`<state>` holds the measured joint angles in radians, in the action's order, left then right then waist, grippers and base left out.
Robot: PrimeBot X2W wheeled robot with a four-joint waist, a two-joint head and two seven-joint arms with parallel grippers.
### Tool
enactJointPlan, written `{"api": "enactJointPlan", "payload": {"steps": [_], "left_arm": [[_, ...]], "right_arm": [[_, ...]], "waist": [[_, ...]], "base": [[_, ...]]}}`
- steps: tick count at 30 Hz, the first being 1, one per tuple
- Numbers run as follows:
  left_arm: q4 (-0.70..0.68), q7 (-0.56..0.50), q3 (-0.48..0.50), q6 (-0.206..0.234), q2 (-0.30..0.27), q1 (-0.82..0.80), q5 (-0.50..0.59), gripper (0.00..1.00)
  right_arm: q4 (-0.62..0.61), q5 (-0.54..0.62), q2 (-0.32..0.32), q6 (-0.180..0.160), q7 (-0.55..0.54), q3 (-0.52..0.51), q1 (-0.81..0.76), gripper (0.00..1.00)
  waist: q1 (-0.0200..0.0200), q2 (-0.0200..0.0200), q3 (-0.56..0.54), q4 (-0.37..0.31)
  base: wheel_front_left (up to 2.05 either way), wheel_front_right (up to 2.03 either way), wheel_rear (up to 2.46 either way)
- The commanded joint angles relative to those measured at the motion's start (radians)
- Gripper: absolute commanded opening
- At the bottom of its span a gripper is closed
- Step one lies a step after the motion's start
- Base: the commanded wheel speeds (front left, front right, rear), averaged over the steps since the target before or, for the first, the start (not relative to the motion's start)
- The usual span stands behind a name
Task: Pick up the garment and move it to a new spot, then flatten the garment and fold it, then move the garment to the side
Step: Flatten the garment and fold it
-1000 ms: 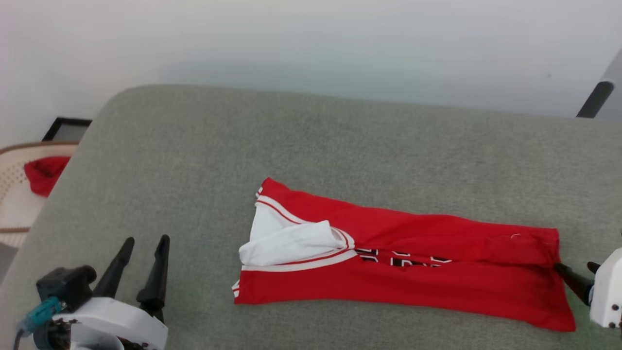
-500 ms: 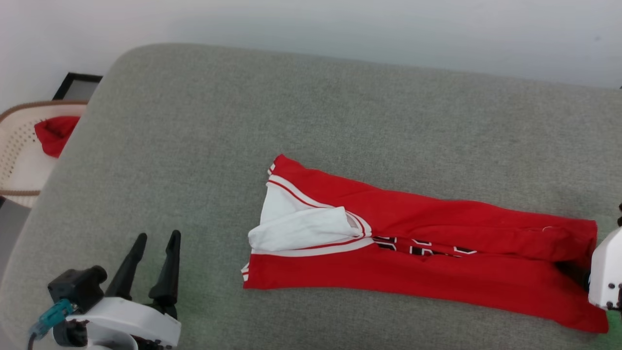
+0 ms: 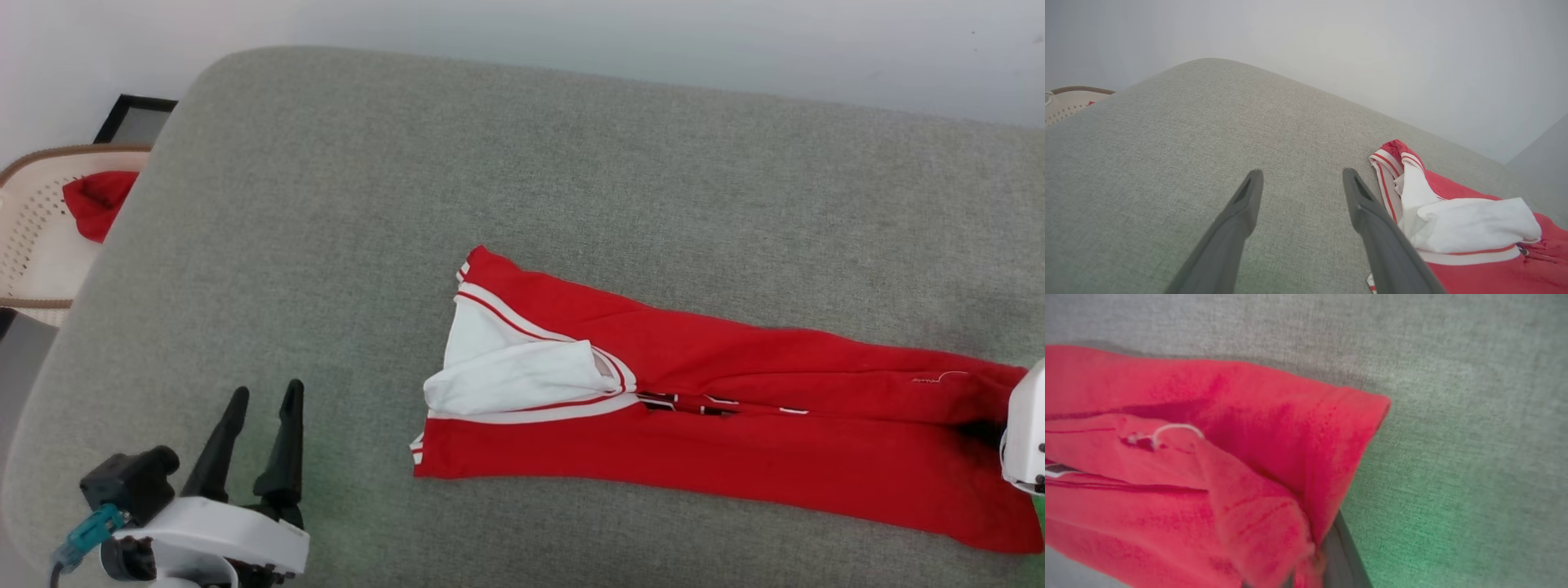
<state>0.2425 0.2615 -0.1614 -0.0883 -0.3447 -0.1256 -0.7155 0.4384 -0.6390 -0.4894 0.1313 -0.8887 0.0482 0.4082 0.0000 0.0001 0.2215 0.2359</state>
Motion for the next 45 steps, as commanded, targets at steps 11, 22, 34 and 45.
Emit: {"api": "enactJointPlan", "payload": {"steps": [11, 22, 34, 45], "left_arm": [[0.01, 0.003, 0.06, -0.026, 0.036, 0.016, 0.064, 1.0], [0.015, 0.003, 0.096, -0.035, 0.038, 0.056, 0.091, 1.0], [0.019, 0.003, 0.125, -0.03, 0.031, 0.118, 0.084, 1.0], [0.007, -0.014, 0.128, -0.023, 0.031, 0.143, 0.063, 1.0]], "right_arm": [[0.062, -0.02, -0.041, -0.002, 0.053, 0.013, 0.009, 0.0], [0.156, -0.03, -0.135, -0.001, 0.13, -0.011, 0.045, 0.0], [0.056, -0.038, -0.12, -0.001, 0.105, 0.036, 0.024, 0.0], [-0.31, -0.111, -0.001, -0.001, 0.027, 0.084, -0.046, 0.0]], "waist": [[0.0, -0.0001, -0.023, -0.015], [0.0, -0.0001, -0.064, -0.047], [0.0, -0.0001, -0.129, -0.109], [0.0, -0.0001, -0.165, -0.157]], "base": [[0.0, 0.0, 0.0], [0.0, 0.0, 0.0], [0.0, 0.0, 0.0], [0.0, 0.0, 0.0]]}}
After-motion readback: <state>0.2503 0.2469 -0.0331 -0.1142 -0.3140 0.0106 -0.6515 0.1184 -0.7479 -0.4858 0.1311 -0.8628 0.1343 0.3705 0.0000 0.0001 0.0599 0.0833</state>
